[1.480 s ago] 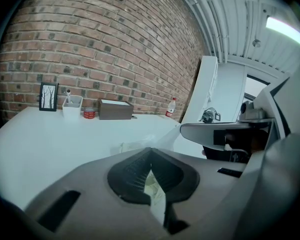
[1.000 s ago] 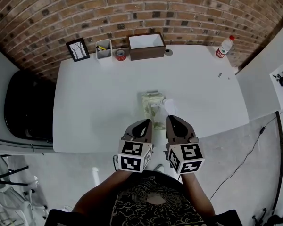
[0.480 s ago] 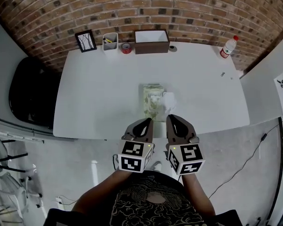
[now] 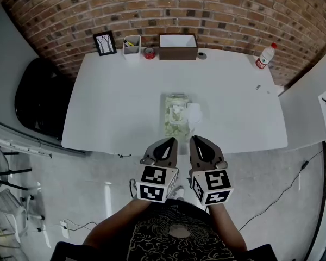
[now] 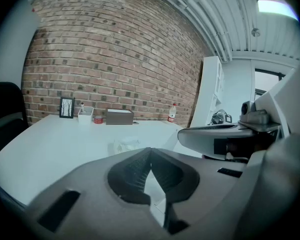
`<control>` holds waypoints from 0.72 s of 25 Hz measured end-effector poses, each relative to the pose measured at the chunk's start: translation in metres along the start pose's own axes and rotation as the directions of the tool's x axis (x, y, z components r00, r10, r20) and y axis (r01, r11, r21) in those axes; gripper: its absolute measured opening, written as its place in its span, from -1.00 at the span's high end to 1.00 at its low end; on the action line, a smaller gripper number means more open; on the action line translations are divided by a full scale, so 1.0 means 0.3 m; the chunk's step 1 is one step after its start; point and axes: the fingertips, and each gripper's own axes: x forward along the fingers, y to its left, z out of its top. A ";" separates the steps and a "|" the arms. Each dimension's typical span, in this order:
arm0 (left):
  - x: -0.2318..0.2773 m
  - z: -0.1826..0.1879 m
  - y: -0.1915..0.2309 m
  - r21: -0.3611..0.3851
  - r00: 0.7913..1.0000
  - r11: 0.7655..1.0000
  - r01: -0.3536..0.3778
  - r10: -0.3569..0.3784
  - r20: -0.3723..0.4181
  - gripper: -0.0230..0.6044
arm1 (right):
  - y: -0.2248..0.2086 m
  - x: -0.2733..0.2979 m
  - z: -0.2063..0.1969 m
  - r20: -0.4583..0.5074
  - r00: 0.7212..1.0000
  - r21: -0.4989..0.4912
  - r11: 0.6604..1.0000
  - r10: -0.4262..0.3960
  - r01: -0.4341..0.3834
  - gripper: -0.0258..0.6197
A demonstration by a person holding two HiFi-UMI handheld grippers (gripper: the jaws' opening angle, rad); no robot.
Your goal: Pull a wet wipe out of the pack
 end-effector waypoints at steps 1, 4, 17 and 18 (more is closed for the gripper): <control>-0.005 -0.004 -0.006 -0.001 1.000 1.000 -0.005 0.005 0.001 0.89 | 0.002 -0.006 -0.006 -0.004 1.000 -0.008 1.000 0.003 -0.003 0.87; -0.021 -0.015 -0.022 -0.002 1.000 1.000 -0.018 0.018 0.006 0.89 | 0.009 -0.023 -0.022 -0.010 1.000 -0.026 1.000 0.014 -0.015 0.87; -0.056 -0.019 -0.048 0.004 0.999 0.999 -0.045 0.045 0.018 0.89 | 0.034 -0.048 -0.029 0.008 0.999 -0.026 0.998 0.054 -0.053 0.87; -0.056 -0.019 -0.047 0.005 0.999 0.999 -0.046 0.046 0.018 0.89 | 0.036 -0.047 -0.029 0.008 0.998 -0.027 0.998 0.055 -0.055 0.87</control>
